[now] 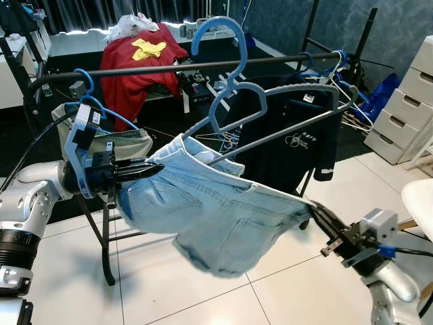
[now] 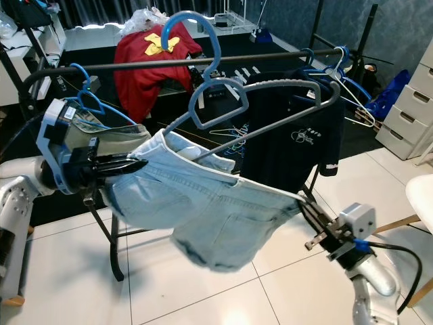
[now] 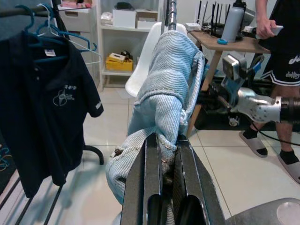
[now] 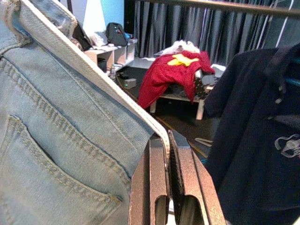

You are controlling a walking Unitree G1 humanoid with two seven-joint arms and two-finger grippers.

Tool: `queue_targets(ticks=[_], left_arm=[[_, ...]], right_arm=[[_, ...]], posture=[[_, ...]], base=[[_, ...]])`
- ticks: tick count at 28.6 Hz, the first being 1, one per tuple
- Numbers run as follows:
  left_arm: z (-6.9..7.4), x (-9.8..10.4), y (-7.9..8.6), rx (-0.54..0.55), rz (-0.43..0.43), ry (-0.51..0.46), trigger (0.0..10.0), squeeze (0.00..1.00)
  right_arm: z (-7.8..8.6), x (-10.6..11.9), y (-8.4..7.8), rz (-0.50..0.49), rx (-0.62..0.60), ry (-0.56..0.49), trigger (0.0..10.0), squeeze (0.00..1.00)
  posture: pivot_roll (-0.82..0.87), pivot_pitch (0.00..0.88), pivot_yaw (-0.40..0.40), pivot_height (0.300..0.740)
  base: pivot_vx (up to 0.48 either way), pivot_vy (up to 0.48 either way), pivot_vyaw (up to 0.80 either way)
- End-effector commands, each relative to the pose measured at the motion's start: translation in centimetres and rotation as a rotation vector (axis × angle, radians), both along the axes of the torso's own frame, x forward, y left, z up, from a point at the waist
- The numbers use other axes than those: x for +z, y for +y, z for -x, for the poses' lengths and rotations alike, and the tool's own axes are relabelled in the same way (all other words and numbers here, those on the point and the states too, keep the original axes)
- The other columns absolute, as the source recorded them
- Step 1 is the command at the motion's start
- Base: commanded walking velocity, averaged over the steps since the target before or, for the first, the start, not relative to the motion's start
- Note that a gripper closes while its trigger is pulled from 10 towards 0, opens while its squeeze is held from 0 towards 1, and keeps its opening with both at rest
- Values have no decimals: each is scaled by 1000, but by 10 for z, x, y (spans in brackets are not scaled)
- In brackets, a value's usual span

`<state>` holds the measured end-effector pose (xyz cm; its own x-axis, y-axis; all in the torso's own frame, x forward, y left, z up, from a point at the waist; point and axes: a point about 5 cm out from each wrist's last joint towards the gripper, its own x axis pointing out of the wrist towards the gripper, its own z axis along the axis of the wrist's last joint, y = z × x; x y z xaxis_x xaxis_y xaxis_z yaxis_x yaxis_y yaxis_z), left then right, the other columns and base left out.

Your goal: Hang hanger

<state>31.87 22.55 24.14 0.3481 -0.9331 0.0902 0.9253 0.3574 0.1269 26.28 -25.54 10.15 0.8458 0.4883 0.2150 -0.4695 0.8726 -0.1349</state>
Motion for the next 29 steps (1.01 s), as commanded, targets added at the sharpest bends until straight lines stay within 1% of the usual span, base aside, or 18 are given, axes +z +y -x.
queue_targets(ticks=[1, 2, 3, 7, 8, 9, 10, 14, 15, 16, 17, 20, 22, 24, 25, 26, 27, 29], left_arm=[[4, 18, 14, 33, 20, -89, 0, 0], [6, 17, 12, 10, -26, -93, 0, 0], [7, 16, 9, -9, -70, -96, 0, 0], [8, 16, 7, -24, -95, -101, 0, 0], [7, 17, 5, -27, -88, -109, 0, 0], [7, 17, 5, -27, -88, -109, 0, 0], [6, 19, 4, -29, -82, -118, 0, 0], [5, 21, 2, -32, -83, -127, 0, 0], [5, 22, 1, -34, -93, -135, 0, 0], [5, 22, 1, -34, -93, -135, 0, 0], [5, 23, 0, -45, -104, -139, 0, 0], [6, 24, -1, -64, -110, -139, 0, 0], [10, 26, -6, -111, -109, -129, 0, 0], [11, 26, -8, -122, -109, -127, 0, 0], [11, 29, -12, -138, -104, -129, 0, 0], [12, 31, -16, -154, -96, -130, 0, 0], [12, 31, -16, -154, -96, -130, 0, 0], [13, 34, -21, -172, -89, -133, 0, 0]], right_arm=[[8, -20, -7, -52, -60, 120, 10000, 467], [8, -25, 1, -62, -24, 153, 10000, 780], [7, -29, 8, -69, 6, 175, 10000, 1000], [8, -33, 19, -72, 40, 195, 10000, 1000], [10, -34, 24, -94, 83, 206, 10000, 325], [10, -34, 24, -94, 83, 206, 10000, 325], [14, -35, 31, -116, 149, 227, 10000, 0], [20, -37, 34, -132, 204, 246, 10000, 0], [23, -37, 31, -150, 210, 262, 10000, 63], [23, -37, 31, -150, 210, 262, 10000, 63], [22, -36, 22, -173, 170, 268, 10000, 1000], [17, -34, 13, -182, 116, 273, 10000, 1000], [7, -34, 5, -157, 94, 340, 10000, 1000], [5, -34, 5, -147, 97, 360, 10000, 1000], [0, -35, 10, -127, 169, 412, 10000, 0], [-6, -31, 16, -102, 246, 437, 10000, 0], [-6, -31, 16, -102, 246, 437, 10000, 0], [-16, -22, 23, -82, 338, 453, 10000, 0]], posture=[[-178, 63, -19, 740], [-175, 58, -21, 740], [-174, 57, -21, 740], [-176, 55, -22, 740], [-178, 54, -22, 740], [-178, 54, -22, 740], [-179, 55, -22, 740], [-181, 54, -23, 740], [-182, 54, -22, 740], [-182, 54, -22, 740], [-183, 53, -20, 740], [-186, 58, -14, 740], [-186, 58, -14, 740], [-186, 58, -14, 740], [-183, 68, -10, 740], [-181, 72, -12, 740], [-181, 72, -12, 740], [-180, 74, -14, 740]], base=[[0, 0, 0], [0, 0, 0], [0, 0, 0], [0, 0, 0], [0, 0, 0], [0, 0, 0], [0, 0, 0], [0, 0, 0], [0, 0, 0], [0, 0, 0], [0, 0, 0], [0, 0, 0], [0, 0, 0], [0, 0, 0], [0, 0, 0], [0, 0, 0], [0, 0, 0], [0, 0, 0]])
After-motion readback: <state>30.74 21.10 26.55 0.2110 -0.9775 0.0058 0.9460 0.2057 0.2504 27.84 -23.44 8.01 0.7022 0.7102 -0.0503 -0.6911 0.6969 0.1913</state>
